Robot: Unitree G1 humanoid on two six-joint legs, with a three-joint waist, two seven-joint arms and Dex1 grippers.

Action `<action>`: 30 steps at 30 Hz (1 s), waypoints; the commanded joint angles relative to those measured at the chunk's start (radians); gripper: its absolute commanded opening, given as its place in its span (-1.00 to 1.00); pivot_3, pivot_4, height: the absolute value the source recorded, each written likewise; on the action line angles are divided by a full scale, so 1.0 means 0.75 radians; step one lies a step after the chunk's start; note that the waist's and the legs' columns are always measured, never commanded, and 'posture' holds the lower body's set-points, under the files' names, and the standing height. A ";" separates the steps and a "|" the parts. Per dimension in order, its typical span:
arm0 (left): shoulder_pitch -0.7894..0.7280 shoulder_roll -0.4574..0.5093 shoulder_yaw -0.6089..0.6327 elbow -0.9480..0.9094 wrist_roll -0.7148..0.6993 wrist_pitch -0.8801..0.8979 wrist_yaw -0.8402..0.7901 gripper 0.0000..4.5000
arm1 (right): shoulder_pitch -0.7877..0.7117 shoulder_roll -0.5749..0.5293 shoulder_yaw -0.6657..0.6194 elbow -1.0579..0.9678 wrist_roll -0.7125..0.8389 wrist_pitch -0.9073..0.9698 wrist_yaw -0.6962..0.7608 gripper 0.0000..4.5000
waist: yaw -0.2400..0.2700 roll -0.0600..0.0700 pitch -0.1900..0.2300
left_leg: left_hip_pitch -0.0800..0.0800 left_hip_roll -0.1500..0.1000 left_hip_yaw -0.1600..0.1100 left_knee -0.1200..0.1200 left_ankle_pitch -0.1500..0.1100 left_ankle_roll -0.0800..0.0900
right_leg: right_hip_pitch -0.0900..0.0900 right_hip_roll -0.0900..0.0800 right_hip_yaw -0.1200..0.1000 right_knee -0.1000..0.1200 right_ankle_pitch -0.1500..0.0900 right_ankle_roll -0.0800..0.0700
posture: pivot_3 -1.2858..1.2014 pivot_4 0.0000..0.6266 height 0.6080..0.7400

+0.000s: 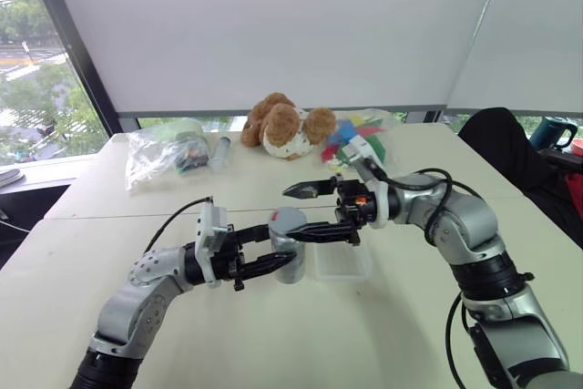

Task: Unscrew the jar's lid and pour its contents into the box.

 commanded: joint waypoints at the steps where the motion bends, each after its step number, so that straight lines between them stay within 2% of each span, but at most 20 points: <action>1: -0.014 0.010 0.020 -0.043 -0.009 -0.025 -0.008 -0.10 | -0.021 -0.002 -0.080 -0.077 0.114 0.047 0.019 0.98 | 0.000 0.000 0.000 | 0.000 0.000 0.000 0.000 0.000 0.000 | 0.000 0.000 0.000 0.000 0.000 0.000 | 0.03 -0.52 1.00; 17: -0.009 0.015 0.019 -0.055 -0.015 -0.017 -0.002 -0.10 | -0.056 0.057 0.078 -0.095 -0.042 0.002 -0.074 0.98 | -0.001 0.000 0.000 | 0.000 0.000 0.000 0.000 0.000 0.000 | 0.000 0.000 0.000 0.000 0.000 0.000 | 0.03 -0.52 1.00; 20: -0.008 0.015 0.018 -0.059 -0.015 -0.013 0.003 -0.10 | -0.071 0.075 0.067 -0.096 -0.024 0.013 -0.070 0.61 | -0.002 0.000 0.000 | 0.000 0.000 0.000 0.000 0.000 0.000 | 0.000 0.000 0.000 0.000 0.000 0.000 | 0.03 -0.52 1.00; 22: -0.004 0.017 0.018 -0.061 -0.016 -0.012 0.004 -0.10 | -0.083 0.087 0.055 -0.098 -0.009 0.022 -0.069 0.16 | -0.002 0.000 0.000 | 0.000 0.000 0.000 0.000 0.000 0.000 | 0.000 0.000 0.000 0.000 0.000 0.000 | 0.03 -0.52 1.00; 23: -0.001 0.017 0.017 -0.064 -0.016 -0.011 0.005 -0.10 | -0.085 0.090 0.048 -0.102 0.002 0.030 -0.067 0.02 | -0.002 0.000 0.000 | 0.000 0.000 0.000 0.000 0.000 0.000 | 0.000 0.000 0.000 0.000 0.000 0.000 | 0.03 -0.52 1.00; 26: 0.006 0.020 0.015 -0.072 -0.019 -0.006 0.008 -0.10 | -0.080 0.102 0.013 -0.114 0.061 0.075 -0.072 0.04 | -0.001 0.000 0.000 | 0.000 0.000 0.000 0.000 0.000 0.000 | 0.000 0.000 0.000 0.000 0.000 0.000 | 0.03 -0.52 1.00; 30: 0.016 0.027 0.017 -0.082 -0.027 0.000 0.011 -0.10 | -0.071 0.180 -0.169 -0.096 0.325 0.230 -0.148 0.04 | -0.001 0.000 0.000 | 0.000 0.000 0.000 0.000 0.000 0.000 | 0.000 0.000 0.000 0.000 0.000 0.000 | 0.03 -0.52 1.00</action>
